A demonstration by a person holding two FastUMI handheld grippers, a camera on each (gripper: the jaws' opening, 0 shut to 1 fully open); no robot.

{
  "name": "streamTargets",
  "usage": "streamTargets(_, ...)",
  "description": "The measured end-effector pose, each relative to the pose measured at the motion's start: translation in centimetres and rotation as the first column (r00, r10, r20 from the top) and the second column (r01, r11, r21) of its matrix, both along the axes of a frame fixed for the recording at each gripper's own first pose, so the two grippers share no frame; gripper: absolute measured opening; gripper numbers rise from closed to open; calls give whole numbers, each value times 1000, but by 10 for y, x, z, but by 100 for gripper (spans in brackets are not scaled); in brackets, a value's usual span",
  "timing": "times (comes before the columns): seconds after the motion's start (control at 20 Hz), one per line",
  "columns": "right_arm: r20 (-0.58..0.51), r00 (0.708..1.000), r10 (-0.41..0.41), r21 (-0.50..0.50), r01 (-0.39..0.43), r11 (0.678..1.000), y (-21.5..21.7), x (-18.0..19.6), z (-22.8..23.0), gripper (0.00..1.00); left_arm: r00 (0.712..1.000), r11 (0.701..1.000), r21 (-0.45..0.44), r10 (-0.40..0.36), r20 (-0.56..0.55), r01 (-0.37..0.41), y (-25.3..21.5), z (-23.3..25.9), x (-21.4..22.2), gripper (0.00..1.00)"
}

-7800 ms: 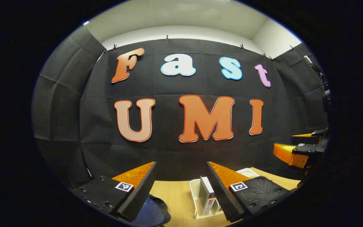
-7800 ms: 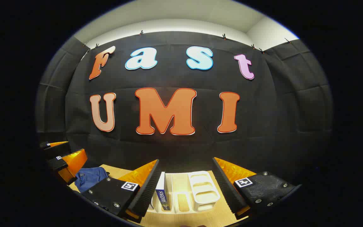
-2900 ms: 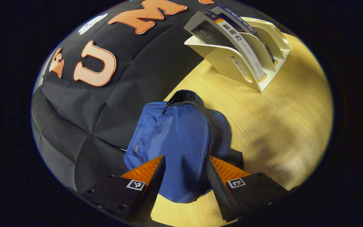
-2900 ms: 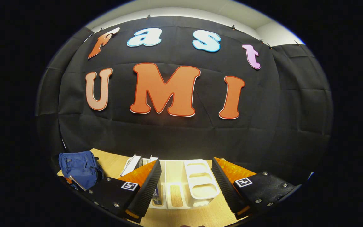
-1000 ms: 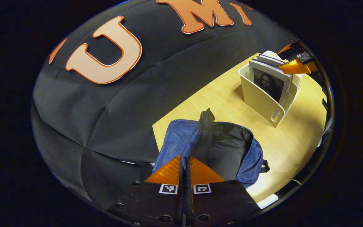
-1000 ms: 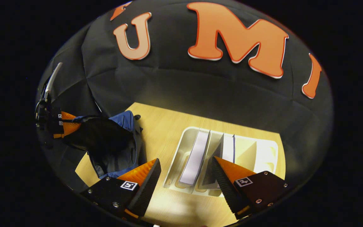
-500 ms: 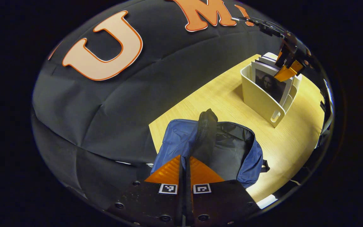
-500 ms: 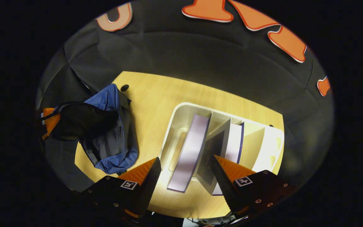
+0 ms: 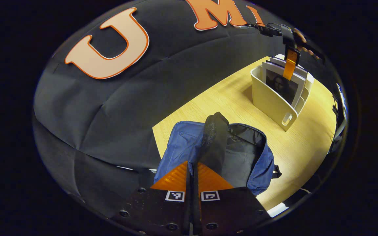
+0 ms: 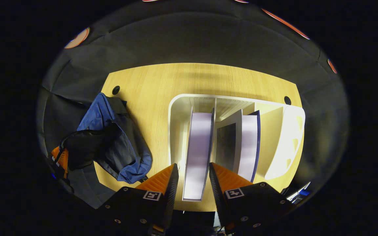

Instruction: Open the schoolbag, grab two books from the bookshelf and put them into the schoolbag.

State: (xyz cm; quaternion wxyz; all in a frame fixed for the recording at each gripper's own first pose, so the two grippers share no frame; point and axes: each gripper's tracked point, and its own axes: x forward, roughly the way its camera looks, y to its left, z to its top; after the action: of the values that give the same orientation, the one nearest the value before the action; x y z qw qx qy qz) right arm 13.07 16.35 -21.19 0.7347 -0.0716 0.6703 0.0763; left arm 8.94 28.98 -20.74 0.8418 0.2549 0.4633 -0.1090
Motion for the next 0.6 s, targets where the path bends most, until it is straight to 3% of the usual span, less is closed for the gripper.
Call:
streamTargets(0.1, -22, 1000, 4, -76, -6, 997, -6, -6, -9, 47, 1000, 1000, -4, 2, -5, -2, 0, -3, 0, 4)
streamTargets(0.15, -17, 1000, -13, -66, 12, 998, -3, -5, -10, 34, 1000, 1000, -6, 2, -7, -2, 1, -5, 1, 4)
streamTargets(0.2, -23, 999, -29, -47, 28, 998, 5, -7, -5, 42, 1000, 1000, -9, 2, -8, -2, 2, -6, 0, 4)
streamTargets(0.35, 3, 999, -41, -33, 41, 999, 4, -8, 7, 33, 1000, 1000, -12, 3, -11, -3, 2, -9, 1, 0)
streamTargets(0.6, 56, 998, -31, 30, 29, 999, -4, -20, 38, 30, 1000, 1000, -13, -1, -19, 1, 2, -11, 1, 4)
